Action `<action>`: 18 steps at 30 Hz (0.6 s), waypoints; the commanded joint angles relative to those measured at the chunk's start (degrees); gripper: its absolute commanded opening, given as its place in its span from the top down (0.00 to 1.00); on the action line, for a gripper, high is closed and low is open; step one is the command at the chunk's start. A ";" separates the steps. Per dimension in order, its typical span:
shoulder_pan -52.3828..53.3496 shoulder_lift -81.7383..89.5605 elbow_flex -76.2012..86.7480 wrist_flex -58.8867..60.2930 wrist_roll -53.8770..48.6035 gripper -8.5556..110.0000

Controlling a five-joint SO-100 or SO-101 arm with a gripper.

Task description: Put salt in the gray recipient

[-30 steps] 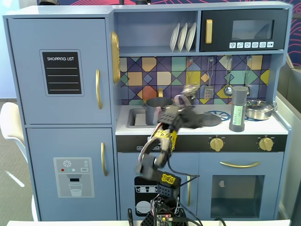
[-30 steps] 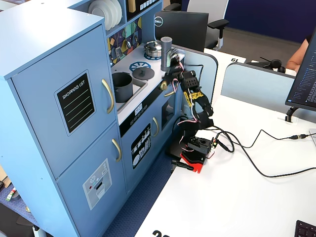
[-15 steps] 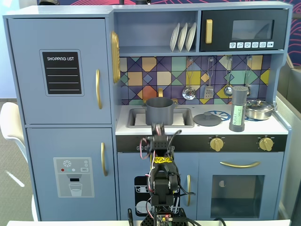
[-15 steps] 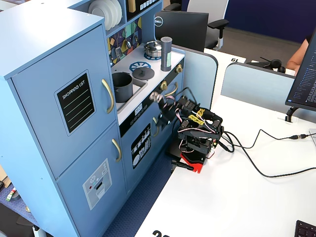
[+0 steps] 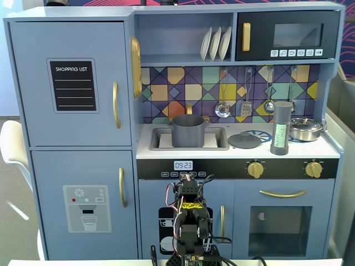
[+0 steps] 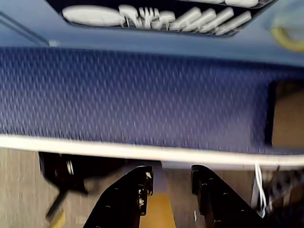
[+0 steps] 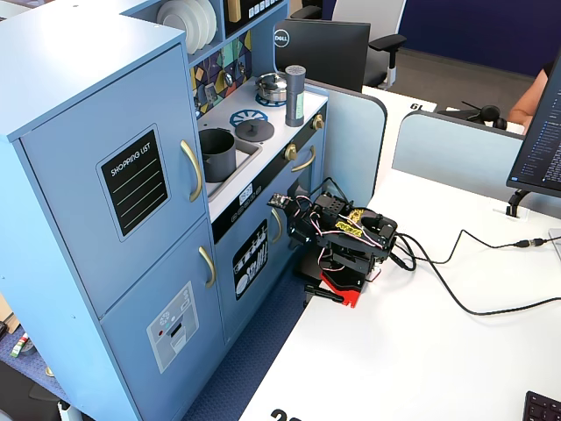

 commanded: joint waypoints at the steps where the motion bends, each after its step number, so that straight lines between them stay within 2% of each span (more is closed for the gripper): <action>1: 3.78 1.14 -0.35 2.37 6.94 0.92; 18: -1.41 1.14 -0.35 2.81 4.04 0.91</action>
